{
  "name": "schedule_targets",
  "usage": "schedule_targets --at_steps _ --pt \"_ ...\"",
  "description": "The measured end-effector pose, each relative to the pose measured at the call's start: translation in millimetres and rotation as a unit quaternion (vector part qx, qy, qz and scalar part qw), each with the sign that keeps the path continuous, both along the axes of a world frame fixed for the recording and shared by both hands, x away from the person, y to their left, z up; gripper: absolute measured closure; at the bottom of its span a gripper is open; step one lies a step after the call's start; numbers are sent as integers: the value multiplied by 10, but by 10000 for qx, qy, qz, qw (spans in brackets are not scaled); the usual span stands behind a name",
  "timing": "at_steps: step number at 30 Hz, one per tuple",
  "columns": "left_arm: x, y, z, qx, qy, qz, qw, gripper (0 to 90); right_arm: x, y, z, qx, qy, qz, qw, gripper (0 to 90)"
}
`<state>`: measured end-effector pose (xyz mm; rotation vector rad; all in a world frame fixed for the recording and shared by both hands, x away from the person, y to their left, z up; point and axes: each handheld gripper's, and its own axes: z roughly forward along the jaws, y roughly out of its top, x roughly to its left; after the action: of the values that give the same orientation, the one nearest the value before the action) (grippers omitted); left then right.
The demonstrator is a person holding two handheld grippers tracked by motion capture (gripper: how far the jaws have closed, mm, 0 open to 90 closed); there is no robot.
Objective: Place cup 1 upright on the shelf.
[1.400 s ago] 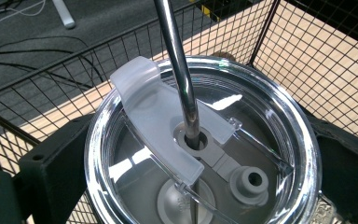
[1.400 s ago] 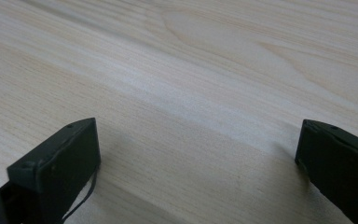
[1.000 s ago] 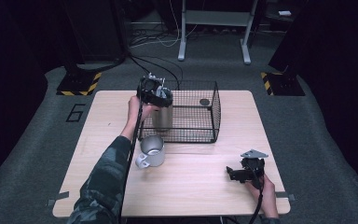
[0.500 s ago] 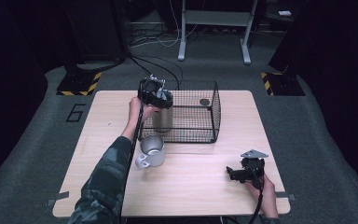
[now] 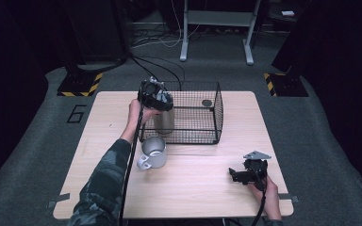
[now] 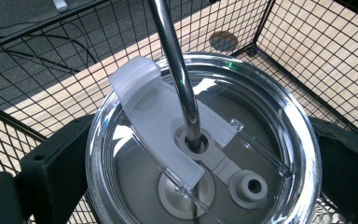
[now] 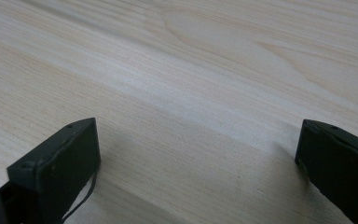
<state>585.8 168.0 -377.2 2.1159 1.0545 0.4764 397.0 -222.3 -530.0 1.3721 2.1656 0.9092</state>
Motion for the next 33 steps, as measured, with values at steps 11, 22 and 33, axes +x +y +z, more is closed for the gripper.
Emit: schedule_targets --at_steps 11,22,33 --pt "-7 40 37 -193 -40 76 9998 28 0 0 0 -2 1 0 10000 0" --pt "-164 141 313 -369 -271 -69 9989 0 0 0 0 -1 0 -1 10000 0" --pt "-501 241 572 -407 -560 -234 9973 0 0 0 0 -2 1 0 10000 0"
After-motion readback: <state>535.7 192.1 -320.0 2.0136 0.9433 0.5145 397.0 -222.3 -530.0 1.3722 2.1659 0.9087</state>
